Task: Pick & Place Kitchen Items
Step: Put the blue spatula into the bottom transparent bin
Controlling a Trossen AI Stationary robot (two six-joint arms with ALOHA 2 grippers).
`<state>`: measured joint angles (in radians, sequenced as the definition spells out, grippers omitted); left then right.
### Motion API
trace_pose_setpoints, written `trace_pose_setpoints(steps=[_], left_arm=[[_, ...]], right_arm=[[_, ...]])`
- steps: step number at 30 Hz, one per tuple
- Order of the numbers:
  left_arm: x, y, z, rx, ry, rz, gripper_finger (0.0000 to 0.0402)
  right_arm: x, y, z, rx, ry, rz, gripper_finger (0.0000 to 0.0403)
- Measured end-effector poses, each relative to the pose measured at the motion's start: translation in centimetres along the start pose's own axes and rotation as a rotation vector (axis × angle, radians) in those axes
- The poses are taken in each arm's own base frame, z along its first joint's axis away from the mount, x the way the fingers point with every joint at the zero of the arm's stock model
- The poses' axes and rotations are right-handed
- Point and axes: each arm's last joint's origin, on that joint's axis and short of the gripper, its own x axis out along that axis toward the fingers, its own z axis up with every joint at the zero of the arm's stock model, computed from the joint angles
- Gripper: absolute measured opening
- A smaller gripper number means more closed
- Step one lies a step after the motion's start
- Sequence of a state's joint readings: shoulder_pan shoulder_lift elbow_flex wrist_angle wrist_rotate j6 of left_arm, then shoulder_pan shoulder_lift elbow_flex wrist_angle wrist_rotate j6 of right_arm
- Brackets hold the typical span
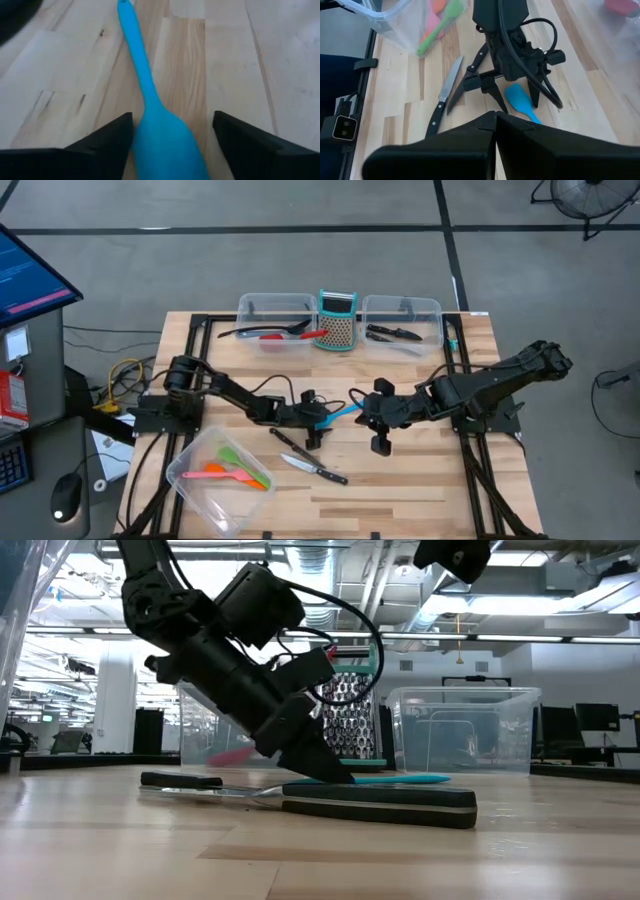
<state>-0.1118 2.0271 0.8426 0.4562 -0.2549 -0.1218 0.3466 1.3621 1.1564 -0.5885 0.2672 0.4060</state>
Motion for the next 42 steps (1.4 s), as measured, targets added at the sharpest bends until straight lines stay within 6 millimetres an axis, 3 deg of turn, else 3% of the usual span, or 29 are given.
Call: trace_pose_setpoints(steps=[9,16,27,33,38,42], left_arm=[[0.3,0.8,-0.3,-0.025,0.029,0.023,0.0076],[0.3,0.9,-0.1,-0.055,0.021,0.013,0.0005],[-1.7,1.3,1.4,-0.063,0.002,0.004,0.0001],[-3.6,0.9,3.5,-0.096,-0.080,-0.023,0.0004],[-5.1,0.3,4.8,-0.001,-0.131,-0.118,0.0040],[-6.1,-0.3,5.3,0.066,-0.147,-0.185,0.0098]], right_arm=[[0.0,0.0,0.1,0.017,-0.009,0.005,0.0003],[0.0,0.2,0.2,0.021,-0.024,0.015,0.0002],[-0.2,1.0,0.2,0.009,-0.047,0.049,0.0002],[-0.4,1.4,0.0,0.020,-0.044,0.061,0.0002],[-0.4,1.7,-0.1,0.017,-0.043,0.068,0.0002],[-0.5,1.9,-0.2,0.012,-0.041,0.074,0.0002]])
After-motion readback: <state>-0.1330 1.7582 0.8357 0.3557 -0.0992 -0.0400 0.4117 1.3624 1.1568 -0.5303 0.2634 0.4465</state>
